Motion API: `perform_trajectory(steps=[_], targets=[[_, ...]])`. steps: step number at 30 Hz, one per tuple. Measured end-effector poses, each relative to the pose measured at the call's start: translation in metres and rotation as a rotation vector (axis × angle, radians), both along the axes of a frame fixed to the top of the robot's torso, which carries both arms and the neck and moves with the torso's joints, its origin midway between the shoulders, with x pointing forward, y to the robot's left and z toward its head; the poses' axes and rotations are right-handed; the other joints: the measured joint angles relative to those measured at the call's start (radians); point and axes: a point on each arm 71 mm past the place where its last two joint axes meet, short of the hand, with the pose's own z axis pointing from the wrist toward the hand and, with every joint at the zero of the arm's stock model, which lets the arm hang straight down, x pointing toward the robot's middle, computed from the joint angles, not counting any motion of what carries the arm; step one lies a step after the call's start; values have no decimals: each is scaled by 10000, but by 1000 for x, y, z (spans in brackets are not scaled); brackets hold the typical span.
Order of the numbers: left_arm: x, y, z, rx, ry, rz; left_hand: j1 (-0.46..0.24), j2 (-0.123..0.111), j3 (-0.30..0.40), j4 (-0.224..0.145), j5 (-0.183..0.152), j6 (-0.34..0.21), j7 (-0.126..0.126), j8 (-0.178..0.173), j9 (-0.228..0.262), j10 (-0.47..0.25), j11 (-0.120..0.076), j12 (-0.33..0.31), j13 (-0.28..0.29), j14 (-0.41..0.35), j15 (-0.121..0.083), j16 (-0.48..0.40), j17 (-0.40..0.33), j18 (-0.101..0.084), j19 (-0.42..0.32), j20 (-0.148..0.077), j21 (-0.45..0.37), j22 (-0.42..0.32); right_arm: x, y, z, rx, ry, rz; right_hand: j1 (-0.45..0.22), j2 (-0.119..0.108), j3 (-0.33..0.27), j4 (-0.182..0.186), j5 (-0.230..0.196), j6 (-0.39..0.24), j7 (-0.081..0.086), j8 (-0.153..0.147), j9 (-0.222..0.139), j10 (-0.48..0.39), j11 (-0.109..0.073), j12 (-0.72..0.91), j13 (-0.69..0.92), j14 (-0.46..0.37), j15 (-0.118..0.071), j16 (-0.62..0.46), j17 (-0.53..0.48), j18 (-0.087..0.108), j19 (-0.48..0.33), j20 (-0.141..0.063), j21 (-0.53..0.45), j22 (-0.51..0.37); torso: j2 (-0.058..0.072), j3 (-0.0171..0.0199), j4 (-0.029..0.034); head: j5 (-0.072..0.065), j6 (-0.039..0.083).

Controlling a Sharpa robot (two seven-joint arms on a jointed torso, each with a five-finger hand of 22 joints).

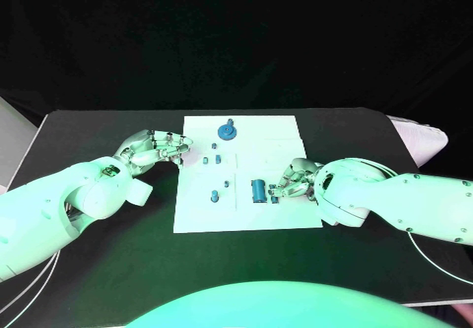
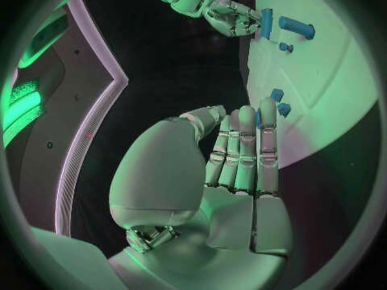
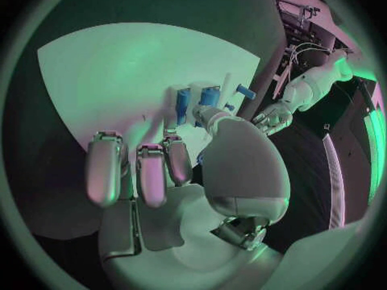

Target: Assemble the parts on the task board

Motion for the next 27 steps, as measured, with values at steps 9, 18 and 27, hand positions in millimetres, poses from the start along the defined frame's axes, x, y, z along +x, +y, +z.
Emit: perform_trajectory(steps=[9,18,27], targets=[[0,0,0,3,4,4,0,0,0,0,0,0,0,0,0,0,0,0,0,0,0,0,0,0,0,0,0,-1,-4,-8,1,9,-61,27,736,16,-472,-143,-1055,0,0,0,0,-36,-36,0,-1,0,0,0,0,1,0,0,0,8,0,0,0,-1,0],[0,0,0,3,8,6,0,0,0,0,0,0,0,0,0,0,0,0,1,0,0,0,0,0,0,0,0,-2,-10,-8,0,93,65,316,1266,205,-774,-53,-2157,0,0,0,-40,-36,-36,0,-3,0,0,0,9,1,0,0,0,7,0,7,-6,-9,4],[0,0,-1,-6,10,-7,0,0,0,0,0,0,0,0,1,0,0,0,1,0,0,0,0,0,0,0,0,-3,-7,-9,-3,-5,52,318,1322,261,-798,-28,-2195,36,-36,0,-39,-36,-36,0,-3,0,0,0,8,1,0,0,56,5,1,7,-4,-46,2]])
